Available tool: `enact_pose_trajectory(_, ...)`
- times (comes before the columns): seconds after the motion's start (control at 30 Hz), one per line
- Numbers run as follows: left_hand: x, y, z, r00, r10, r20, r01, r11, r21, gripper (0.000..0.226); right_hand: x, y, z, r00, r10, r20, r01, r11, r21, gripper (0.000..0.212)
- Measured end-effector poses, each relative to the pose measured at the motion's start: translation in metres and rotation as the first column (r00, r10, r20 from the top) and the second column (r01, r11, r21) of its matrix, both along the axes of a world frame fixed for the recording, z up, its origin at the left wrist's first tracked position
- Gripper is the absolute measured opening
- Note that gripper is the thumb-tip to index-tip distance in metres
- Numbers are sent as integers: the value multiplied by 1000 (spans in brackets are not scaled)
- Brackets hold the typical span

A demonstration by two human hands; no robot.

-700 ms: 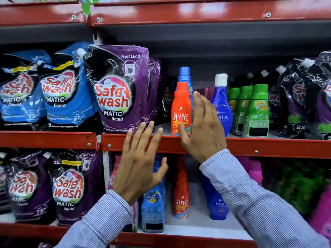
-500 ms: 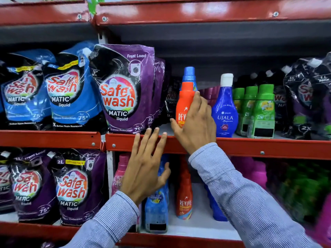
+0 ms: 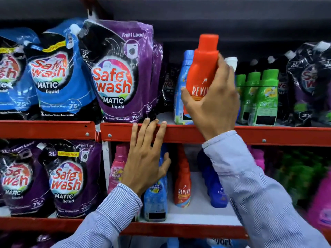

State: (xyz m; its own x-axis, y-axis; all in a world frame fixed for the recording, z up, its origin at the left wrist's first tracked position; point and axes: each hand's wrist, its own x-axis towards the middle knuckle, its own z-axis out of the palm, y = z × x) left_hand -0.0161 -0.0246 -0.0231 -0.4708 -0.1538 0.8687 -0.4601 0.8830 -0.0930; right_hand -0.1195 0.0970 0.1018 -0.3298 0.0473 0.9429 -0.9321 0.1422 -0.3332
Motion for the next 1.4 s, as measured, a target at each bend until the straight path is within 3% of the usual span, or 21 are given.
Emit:
enact_pose_trajectory(0.17,-3,3,-2,999,-5,-48,5,1000,14,84,16,38,-46,993,119,-26,-118,992,46,85)
enact_pose_trajectory(0.33,-7,6,-3,998,21,-60,-19,1000,23,86,12,49,-127,977,191,96,-204,968,149,84)
enact_pose_trajectory(0.57,-11,6,-6,994,40,-101,-39,999,9,82,-18,26,-216,920,140,367,-270,903,333,80)
enact_pose_trajectory(0.9,-12,6,-5,995,43,-96,-42,999,13,85,-36,-18,-273,856,60,514,-341,812,473,80)
enact_pose_trajectory(1.23,-13,8,-5,993,65,-102,-63,998,22,81,-33,-14,-274,854,19,520,-337,783,523,86)
enact_pose_trajectory(1.3,-13,9,-5,992,76,-97,-74,997,24,82,-29,-5,-266,889,38,457,-297,807,511,85)
enact_pose_trajectory(1.4,-14,10,-5,992,87,-87,-85,996,28,84,-23,13,-237,964,114,239,-205,892,404,73)
